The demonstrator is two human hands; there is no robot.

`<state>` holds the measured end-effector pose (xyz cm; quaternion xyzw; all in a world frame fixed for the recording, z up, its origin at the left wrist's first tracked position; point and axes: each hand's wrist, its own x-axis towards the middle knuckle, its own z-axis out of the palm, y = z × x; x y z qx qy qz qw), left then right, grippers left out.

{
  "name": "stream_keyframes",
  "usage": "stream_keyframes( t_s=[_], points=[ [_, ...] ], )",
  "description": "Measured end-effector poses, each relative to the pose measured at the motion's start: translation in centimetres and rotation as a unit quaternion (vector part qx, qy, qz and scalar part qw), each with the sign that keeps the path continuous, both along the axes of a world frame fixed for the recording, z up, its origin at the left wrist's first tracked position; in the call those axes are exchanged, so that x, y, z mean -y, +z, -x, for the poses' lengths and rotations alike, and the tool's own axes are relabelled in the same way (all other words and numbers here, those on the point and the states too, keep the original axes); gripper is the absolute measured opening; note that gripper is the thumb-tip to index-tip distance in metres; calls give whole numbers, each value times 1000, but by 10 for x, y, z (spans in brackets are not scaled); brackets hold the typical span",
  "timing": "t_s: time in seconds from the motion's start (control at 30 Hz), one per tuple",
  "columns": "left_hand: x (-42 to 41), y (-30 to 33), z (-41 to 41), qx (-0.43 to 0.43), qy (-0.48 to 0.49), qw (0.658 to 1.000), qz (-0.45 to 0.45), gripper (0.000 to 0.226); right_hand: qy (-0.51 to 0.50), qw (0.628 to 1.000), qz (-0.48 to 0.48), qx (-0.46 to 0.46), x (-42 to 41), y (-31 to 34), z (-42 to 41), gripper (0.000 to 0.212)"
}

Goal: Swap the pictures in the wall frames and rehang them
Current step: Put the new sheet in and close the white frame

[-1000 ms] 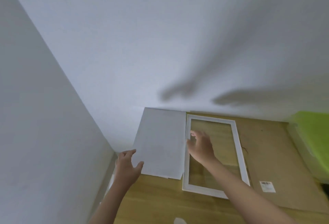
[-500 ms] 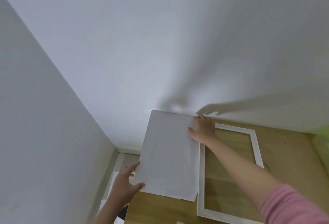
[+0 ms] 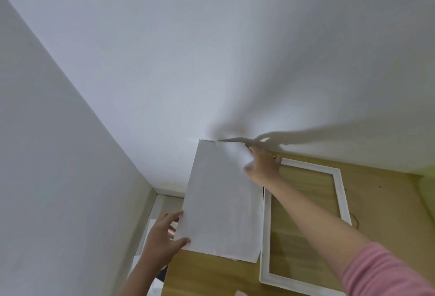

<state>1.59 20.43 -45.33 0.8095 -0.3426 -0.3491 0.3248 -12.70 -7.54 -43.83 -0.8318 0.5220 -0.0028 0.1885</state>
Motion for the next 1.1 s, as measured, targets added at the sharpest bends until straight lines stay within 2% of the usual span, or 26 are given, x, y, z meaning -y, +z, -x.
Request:
stream_keyframes(
  t_s=[0.1,0.2,0.47,0.8,0.97,1.1],
  points=[
    [-1,0,-1,-1,8,1000,9,68,4,991,-42,125,-3,2,0,61],
    [-1,4,-4,-6,25,999,29,61,-29,962,-85,257,-8,13,0,65],
    [-7,27,-10,-40,33,996,70,52,-182,907,-75,372,-24,38,1,57],
    [-6,53,34,-38,-11,992,123,53,-222,887,-13,404,-33,59,68,58],
    [7,48,84,-35,-46,992,110,52,-235,898,-28,371,-29,54,127,54],
    [20,38,133,-35,-45,995,85,51,-228,920,-43,317,-19,49,175,39]
  ],
)
